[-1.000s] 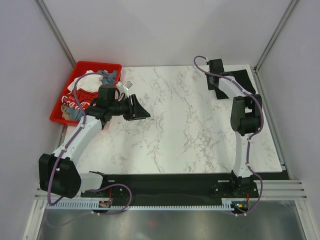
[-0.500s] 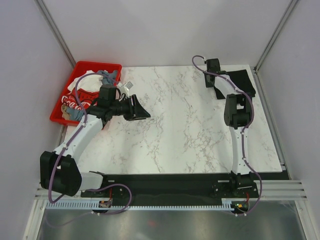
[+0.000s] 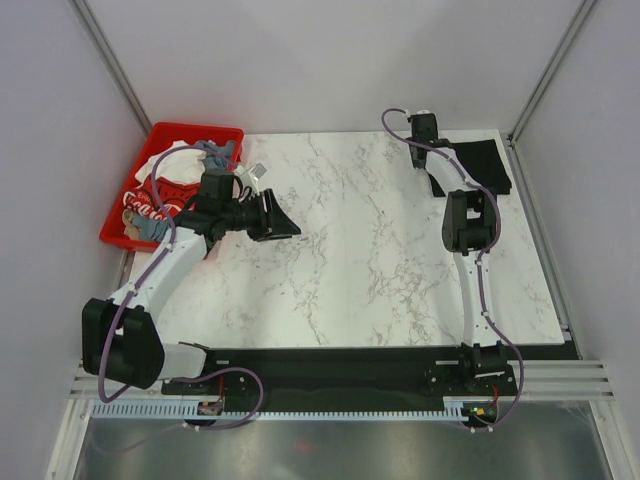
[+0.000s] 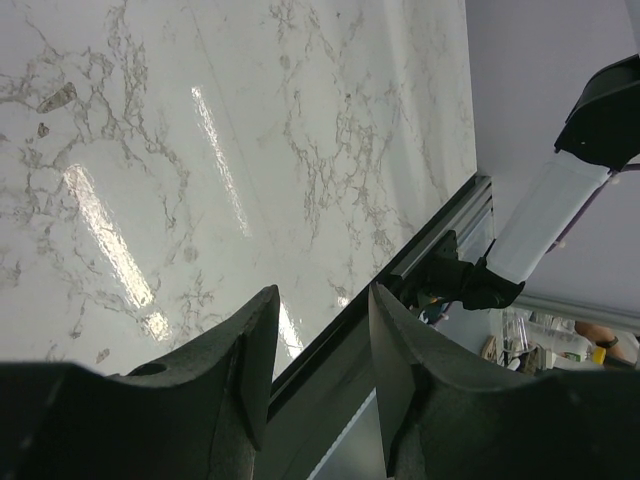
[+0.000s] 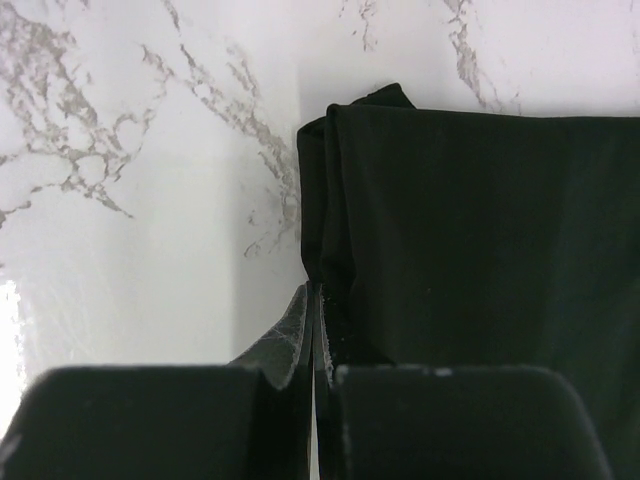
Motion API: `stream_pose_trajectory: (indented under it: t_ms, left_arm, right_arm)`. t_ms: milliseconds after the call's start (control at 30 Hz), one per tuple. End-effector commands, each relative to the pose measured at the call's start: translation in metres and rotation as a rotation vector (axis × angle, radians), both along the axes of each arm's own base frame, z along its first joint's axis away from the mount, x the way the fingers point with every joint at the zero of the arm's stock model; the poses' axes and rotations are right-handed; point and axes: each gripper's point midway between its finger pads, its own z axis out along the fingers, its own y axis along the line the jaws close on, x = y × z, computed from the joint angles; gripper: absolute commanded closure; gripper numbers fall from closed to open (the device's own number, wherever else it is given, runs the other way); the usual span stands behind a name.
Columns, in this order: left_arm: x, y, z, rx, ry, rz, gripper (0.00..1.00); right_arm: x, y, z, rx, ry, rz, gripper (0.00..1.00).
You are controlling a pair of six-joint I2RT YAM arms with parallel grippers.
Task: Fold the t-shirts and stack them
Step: Neatly place the folded tshirt to the corner, then reset both grippers
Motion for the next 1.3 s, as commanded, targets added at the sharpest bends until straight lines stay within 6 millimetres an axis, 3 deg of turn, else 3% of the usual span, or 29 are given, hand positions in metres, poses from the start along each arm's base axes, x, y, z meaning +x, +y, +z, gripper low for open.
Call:
stream_pose_trajectory:
  t_ms: [0, 100, 200, 233, 333, 433, 467, 500, 533, 600, 633, 700, 733, 767, 800, 833, 867, 900, 967, 1000, 1067, 1100, 1200, 1233, 1267]
  left_arm:
    - [0.006, 0.0, 0.015, -0.004, -0.049, -0.005, 0.51]
    - [0.006, 0.0, 0.014, -0.002, -0.046, -0.006, 0.51]
    - [0.004, 0.0, 0.018, -0.007, -0.049, -0.006, 0.51]
    - [0.003, 0.001, 0.017, -0.006, -0.048, -0.001, 0.51]
    - [0.001, 0.003, 0.023, -0.007, -0.067, 0.003, 0.51]
    - [-0.001, 0.004, 0.033, -0.004, -0.107, 0.004, 0.51]
    - [0.0, 0.004, 0.041, -0.006, -0.138, -0.004, 0.51]
    - [0.001, 0.004, 0.054, -0.008, -0.186, -0.007, 0.51]
    - [0.001, 0.005, 0.061, -0.009, -0.213, -0.005, 0.51]
    - [0.002, 0.008, 0.079, -0.006, -0.275, 0.011, 0.51]
    - [0.003, 0.009, 0.092, -0.009, -0.313, 0.015, 0.51]
    - [0.0, 0.011, 0.109, -0.014, -0.362, 0.026, 0.5]
    - [0.0, 0.012, 0.119, -0.02, -0.387, 0.032, 0.5]
    - [-0.002, 0.012, 0.125, -0.026, -0.4, 0.036, 0.49]
    - [-0.005, 0.013, 0.134, -0.036, -0.418, 0.045, 0.48]
    - [-0.008, 0.013, 0.139, -0.045, -0.427, 0.044, 0.48]
    - [-0.011, 0.013, 0.143, -0.053, -0.434, 0.04, 0.46]
    - [-0.014, 0.013, 0.146, -0.059, -0.441, 0.036, 0.46]
    - [-0.021, 0.017, 0.153, -0.064, -0.463, 0.055, 0.4]
    - [-0.024, 0.018, 0.152, -0.063, -0.468, 0.058, 0.38]
    - [-0.032, 0.022, 0.159, -0.064, -0.506, 0.071, 0.35]
    - [-0.033, 0.024, 0.156, -0.053, -0.515, 0.074, 0.25]
    - [-0.044, 0.029, 0.157, -0.052, -0.541, 0.093, 0.13]
    - [-0.047, 0.03, 0.156, -0.053, -0.543, 0.099, 0.11]
    - [-0.053, 0.032, 0.159, -0.059, -0.558, 0.105, 0.01]
  right_arm:
    - [0.008, -0.015, 0.006, -0.049, -0.02, -0.02, 1.0]
    - [0.012, -0.021, 0.006, -0.052, -0.033, -0.039, 1.0]
    - [0.012, -0.008, 0.011, -0.008, -0.033, 0.02, 1.0]
    - [0.014, -0.001, 0.026, 0.02, -0.056, 0.044, 1.0]
    - [0.006, 0.02, 0.04, 0.041, -0.066, 0.09, 1.0]
    - [-0.01, 0.05, 0.078, 0.088, -0.105, 0.127, 0.99]
    - [-0.023, 0.064, 0.097, 0.127, -0.123, 0.133, 0.99]
    - [-0.034, 0.072, 0.134, 0.156, -0.171, 0.142, 0.97]
    - [-0.051, 0.086, 0.13, 0.176, -0.139, 0.158, 0.96]
    - [-0.077, 0.098, 0.147, 0.259, -0.137, 0.127, 0.86]
    - [-0.1, 0.102, 0.17, 0.297, -0.151, 0.125, 0.84]
    - [-0.138, 0.106, 0.182, 0.365, -0.108, 0.099, 0.74]
    - [-0.168, 0.105, 0.203, 0.388, -0.117, 0.102, 0.68]
    - [-0.186, 0.103, 0.209, 0.404, -0.11, 0.097, 0.56]
    - [-0.216, 0.099, 0.242, 0.46, -0.158, 0.084, 0.52]
    - [-0.236, 0.096, 0.233, 0.474, -0.131, 0.081, 0.47]
    - [-0.25, 0.097, 0.241, 0.503, -0.146, 0.093, 0.41]
    - [-0.264, 0.1, 0.249, 0.542, -0.16, 0.117, 0.25]
    - [-0.297, 0.101, 0.27, 0.612, -0.204, 0.144, 0.02]
    - [-0.316, 0.106, 0.285, 0.678, -0.224, 0.17, 0.02]
    - [-0.336, 0.112, 0.279, 0.732, -0.199, 0.199, 0.02]
    - [-0.351, 0.112, 0.279, 0.765, -0.205, 0.198, 0.02]
    - [-0.37, 0.104, 0.279, 0.812, -0.242, 0.147, 0.02]
    - [-0.374, 0.102, 0.269, 0.831, -0.232, 0.108, 0.02]
    - [-0.377, 0.1, 0.266, 0.837, -0.235, 0.087, 0.02]
